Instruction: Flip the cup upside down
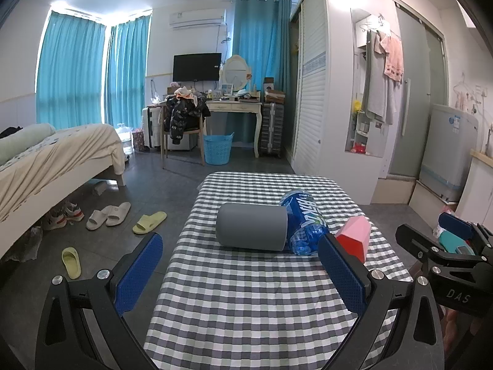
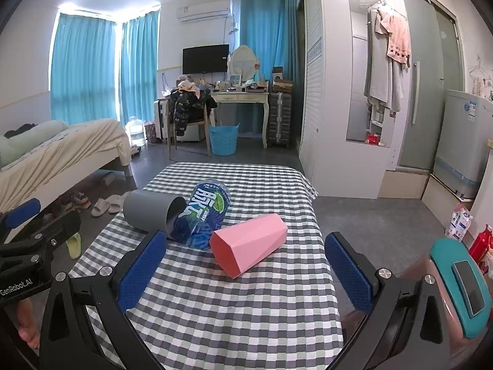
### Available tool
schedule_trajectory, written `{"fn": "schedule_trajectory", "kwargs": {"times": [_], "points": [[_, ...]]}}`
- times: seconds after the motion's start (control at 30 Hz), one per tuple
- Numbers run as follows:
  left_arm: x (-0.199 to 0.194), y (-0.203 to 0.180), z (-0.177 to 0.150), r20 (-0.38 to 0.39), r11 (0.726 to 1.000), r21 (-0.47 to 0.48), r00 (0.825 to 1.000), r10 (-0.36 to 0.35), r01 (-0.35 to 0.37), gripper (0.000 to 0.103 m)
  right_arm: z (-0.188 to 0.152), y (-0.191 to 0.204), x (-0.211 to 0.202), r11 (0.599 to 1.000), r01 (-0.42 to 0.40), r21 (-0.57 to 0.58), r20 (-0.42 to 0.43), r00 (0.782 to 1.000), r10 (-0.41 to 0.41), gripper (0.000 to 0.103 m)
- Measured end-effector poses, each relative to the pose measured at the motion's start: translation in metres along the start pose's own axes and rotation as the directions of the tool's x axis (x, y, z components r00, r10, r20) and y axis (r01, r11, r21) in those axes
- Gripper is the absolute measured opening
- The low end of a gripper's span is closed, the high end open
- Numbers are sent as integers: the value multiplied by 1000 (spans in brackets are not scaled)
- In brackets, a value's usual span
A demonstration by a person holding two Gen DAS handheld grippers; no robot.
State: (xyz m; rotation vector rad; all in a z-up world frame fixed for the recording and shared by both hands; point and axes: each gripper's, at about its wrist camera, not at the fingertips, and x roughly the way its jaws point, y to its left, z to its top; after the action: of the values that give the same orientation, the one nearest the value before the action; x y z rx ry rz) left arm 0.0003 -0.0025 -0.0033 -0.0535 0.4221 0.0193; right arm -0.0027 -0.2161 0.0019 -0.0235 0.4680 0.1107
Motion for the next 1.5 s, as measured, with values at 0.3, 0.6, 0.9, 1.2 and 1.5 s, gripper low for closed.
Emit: {"fn": "schedule_trajectory", "kwargs": {"times": [0.3, 0.6, 0.9, 1.2, 1.5], "points": [[1, 2, -3, -3, 1000, -1, 1000, 1, -1, 103, -4, 2, 3, 1000, -3, 1, -2, 1000, 3, 103], [2, 2, -2, -4, 1000, -1, 1000, 0, 0, 103, -6, 5, 9, 1000, -11, 1, -8, 1000, 11, 103], [3, 5, -6, -9, 1000, -5, 1000, 2, -3, 103, -7, 5, 8, 1000, -15, 3, -11, 1000, 15, 103], [4, 11, -14, -10, 1000, -7, 1000, 4, -4, 103, -6, 3, 6, 1000, -17, 3, -14, 1000, 18, 103], [4, 11, -14, -11, 1000, -7, 1000, 3, -3, 103, -6, 4, 6, 1000, -17, 3, -15, 1000, 17, 103]]}}
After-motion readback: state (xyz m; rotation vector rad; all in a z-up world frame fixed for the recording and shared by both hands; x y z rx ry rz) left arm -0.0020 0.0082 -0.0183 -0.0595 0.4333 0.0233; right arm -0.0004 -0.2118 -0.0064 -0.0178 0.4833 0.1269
